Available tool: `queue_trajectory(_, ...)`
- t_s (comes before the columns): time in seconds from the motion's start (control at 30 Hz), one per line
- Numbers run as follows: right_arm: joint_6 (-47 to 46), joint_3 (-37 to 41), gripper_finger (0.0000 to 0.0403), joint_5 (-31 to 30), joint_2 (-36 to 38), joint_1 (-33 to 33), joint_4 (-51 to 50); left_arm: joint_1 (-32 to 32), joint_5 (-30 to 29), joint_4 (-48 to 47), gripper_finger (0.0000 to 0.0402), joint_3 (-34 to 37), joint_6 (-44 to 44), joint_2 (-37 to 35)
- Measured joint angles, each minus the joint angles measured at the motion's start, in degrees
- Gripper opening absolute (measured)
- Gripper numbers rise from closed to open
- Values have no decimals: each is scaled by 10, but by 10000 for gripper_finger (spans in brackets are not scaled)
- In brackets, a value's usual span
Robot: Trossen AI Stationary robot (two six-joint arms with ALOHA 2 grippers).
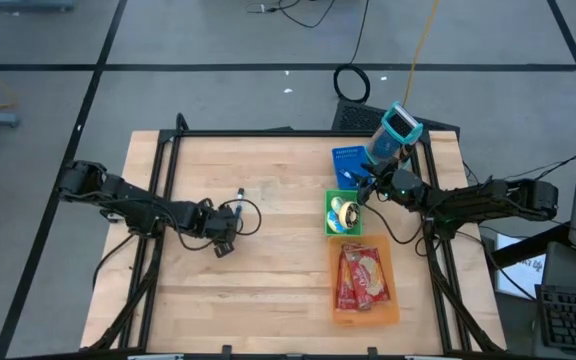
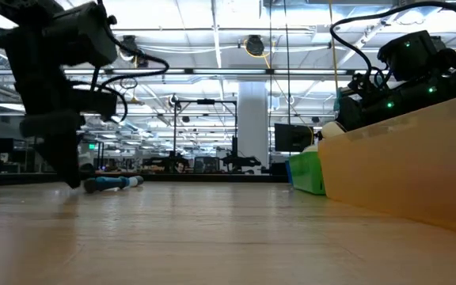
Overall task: Pick & Place Food Item
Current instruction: Put the brown food coloring bottle into the blue bin
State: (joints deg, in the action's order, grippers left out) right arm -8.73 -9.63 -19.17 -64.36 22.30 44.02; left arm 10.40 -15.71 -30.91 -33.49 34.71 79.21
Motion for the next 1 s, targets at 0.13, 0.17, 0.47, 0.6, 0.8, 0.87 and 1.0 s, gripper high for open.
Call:
queue_trajectory(0.13, 1, 0, 194, 0, 0, 0, -1, -4, 18, -9, 145, -9, 58, -20)
queue_trajectory(0.17, 2, 0, 194, 0, 0, 0, -2, -4, 23, -10, 145, -12, 58, -23)
queue_trajectory(0.47, 4, 0, 194, 0, 0, 0, -2, 6, 37, 37, 145, -25, -139, -23)
queue_trajectory(0.6, 4, 0, 194, 0, 0, 0, -2, 6, 23, 34, 145, -25, -240, -23)
queue_trajectory(0.8, 4, 0, 194, 0, 0, 0, -1, -5, 17, 34, 145, -23, -296, -23)
queue_trajectory(0.87, 4, 0, 194, 0, 0, 0, -1, -12, 16, 35, 145, -18, -297, -23)
queue_trajectory(1.0, 4, 0, 194, 0, 0, 0, -1, -28, 21, 47, 145, 2, -295, -23)
